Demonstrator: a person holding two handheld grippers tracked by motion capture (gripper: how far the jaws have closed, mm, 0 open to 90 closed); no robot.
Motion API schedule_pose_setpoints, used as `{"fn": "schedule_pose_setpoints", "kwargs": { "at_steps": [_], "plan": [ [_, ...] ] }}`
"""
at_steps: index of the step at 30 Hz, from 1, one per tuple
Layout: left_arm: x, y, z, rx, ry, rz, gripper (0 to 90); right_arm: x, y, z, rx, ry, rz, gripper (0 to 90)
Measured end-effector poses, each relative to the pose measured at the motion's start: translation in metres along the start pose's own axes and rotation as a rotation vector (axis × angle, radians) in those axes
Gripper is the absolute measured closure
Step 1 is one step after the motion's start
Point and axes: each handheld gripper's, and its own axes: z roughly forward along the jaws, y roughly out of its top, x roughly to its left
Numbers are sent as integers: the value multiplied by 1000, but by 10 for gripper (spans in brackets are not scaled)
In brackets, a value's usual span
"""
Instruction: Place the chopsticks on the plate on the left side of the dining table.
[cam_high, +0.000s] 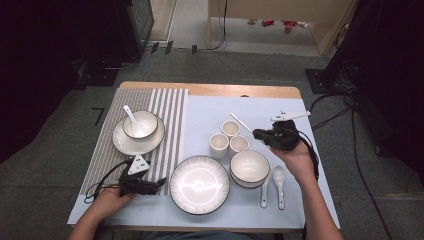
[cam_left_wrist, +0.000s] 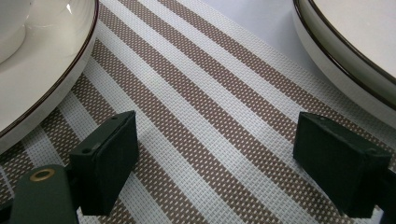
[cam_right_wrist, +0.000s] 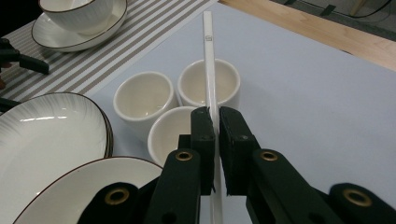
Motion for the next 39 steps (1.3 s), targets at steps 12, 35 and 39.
{"fn": "schedule_pose_setpoints", "kwargs": {
  "at_steps": [12, 35, 39],
  "plan": [
    [0, 0, 0, 0, 0, 1, 146, 7, 8, 5, -14, 44, -9, 852],
    [0, 0, 0, 0, 0, 1, 146, 17, 19, 16, -12, 90, -31, 852],
    [0, 0, 0, 0, 0, 2, 146, 18, 21, 17, -12, 99, -32, 852]
  ]
}}
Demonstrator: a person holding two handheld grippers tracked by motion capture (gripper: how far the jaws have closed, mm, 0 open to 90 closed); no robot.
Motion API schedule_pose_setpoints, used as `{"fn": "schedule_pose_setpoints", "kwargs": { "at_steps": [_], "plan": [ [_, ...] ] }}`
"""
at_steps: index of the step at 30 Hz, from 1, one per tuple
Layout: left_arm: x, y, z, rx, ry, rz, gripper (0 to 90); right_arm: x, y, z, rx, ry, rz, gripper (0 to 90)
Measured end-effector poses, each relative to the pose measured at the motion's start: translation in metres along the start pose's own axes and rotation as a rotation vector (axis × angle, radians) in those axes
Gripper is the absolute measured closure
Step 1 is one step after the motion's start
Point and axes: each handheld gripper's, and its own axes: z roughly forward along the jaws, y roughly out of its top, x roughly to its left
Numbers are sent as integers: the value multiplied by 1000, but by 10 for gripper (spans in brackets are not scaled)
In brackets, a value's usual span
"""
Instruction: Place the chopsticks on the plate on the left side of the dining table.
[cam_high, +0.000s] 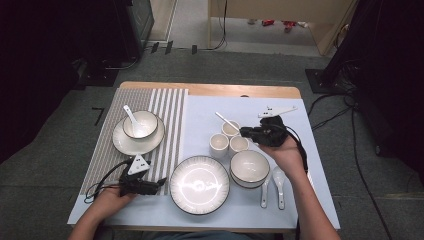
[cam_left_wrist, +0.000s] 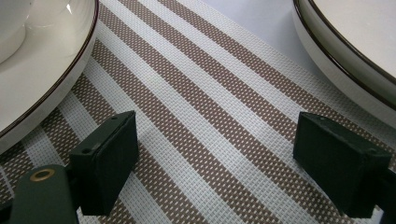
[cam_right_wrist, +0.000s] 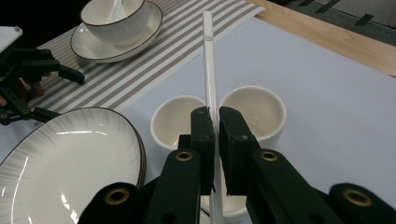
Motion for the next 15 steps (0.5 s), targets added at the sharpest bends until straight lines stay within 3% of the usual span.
{"fn": "schedule_pose_setpoints", "kwargs": {
  "at_steps": [15],
  "plan": [
    [0, 0, 0, 0, 0, 0, 146, 6, 9, 8, -2, 20, -12, 852]
  ]
}}
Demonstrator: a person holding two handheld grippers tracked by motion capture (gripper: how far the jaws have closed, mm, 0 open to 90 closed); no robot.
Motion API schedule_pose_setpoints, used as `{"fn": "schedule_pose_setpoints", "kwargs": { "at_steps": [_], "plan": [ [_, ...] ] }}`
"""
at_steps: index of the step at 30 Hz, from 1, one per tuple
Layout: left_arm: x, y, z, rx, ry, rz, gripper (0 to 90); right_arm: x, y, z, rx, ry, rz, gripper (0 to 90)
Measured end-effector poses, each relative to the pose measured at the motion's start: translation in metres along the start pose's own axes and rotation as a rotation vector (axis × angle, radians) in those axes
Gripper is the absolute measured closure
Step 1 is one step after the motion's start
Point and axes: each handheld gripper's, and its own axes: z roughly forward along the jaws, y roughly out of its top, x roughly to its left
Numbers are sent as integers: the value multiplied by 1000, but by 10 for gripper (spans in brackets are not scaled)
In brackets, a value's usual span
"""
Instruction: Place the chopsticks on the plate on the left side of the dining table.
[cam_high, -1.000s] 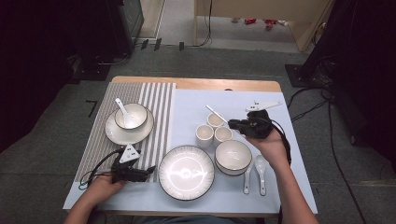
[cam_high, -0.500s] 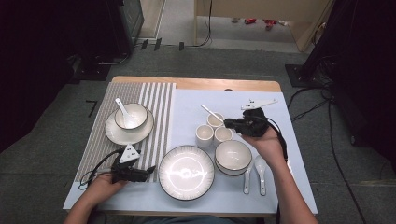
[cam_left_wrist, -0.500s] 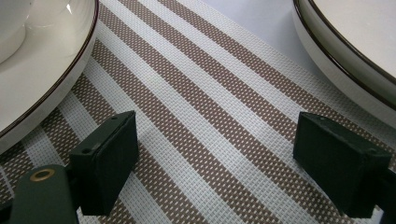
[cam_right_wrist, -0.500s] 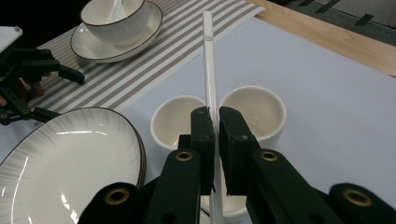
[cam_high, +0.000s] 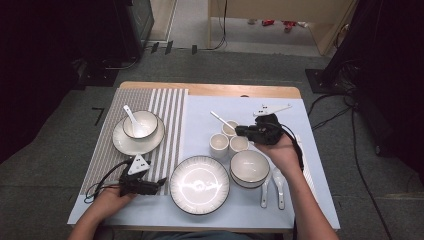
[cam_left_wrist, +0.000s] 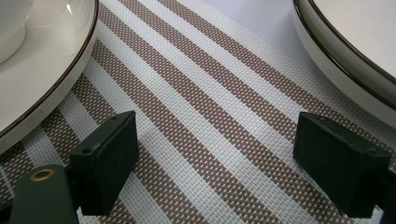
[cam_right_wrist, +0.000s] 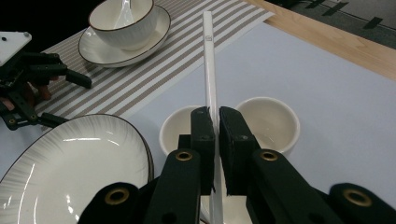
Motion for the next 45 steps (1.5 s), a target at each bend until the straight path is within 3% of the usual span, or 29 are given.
{"fn": "schedule_pose_setpoints", "kwargs": {
  "at_steps": [45],
  "plan": [
    [0, 0, 0, 0, -1, -1, 146, 22, 25, 23, 15, 29, -54, 853]
  ]
}}
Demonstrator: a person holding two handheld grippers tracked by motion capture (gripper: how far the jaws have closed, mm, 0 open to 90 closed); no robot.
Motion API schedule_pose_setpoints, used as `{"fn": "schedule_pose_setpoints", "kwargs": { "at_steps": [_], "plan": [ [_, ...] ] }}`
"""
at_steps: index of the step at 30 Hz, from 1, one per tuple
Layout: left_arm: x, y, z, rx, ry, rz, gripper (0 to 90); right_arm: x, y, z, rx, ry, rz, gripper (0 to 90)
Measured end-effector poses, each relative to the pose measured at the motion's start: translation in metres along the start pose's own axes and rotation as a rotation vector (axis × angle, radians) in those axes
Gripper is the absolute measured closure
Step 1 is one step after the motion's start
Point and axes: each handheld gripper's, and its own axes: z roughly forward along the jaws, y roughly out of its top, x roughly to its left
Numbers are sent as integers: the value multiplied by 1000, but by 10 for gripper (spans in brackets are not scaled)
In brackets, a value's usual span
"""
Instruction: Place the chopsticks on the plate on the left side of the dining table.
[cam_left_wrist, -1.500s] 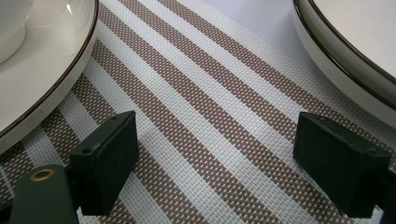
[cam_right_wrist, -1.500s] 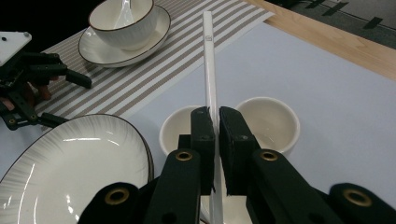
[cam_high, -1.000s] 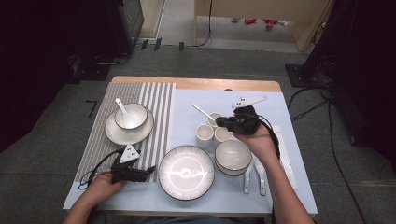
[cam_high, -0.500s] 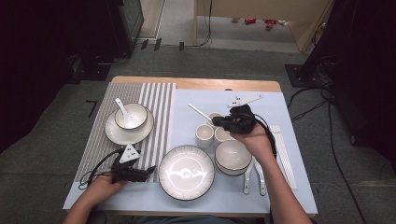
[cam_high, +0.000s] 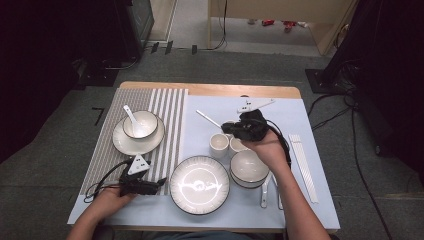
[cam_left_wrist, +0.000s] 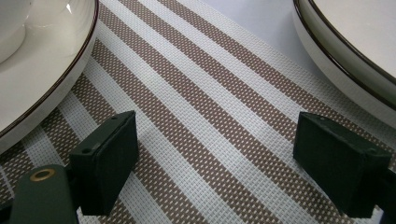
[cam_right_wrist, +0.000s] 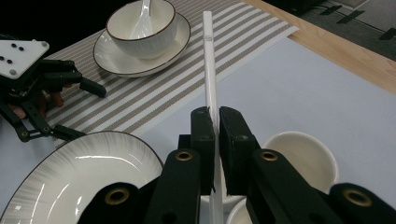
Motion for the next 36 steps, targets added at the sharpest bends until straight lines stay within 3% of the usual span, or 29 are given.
{"fn": "schedule_pose_setpoints", "kwargs": {
  "at_steps": [36],
  "plan": [
    [0, 0, 0, 1, 0, 0, 146, 15, 14, 18, 3, 26, -34, 852]
  ]
}}
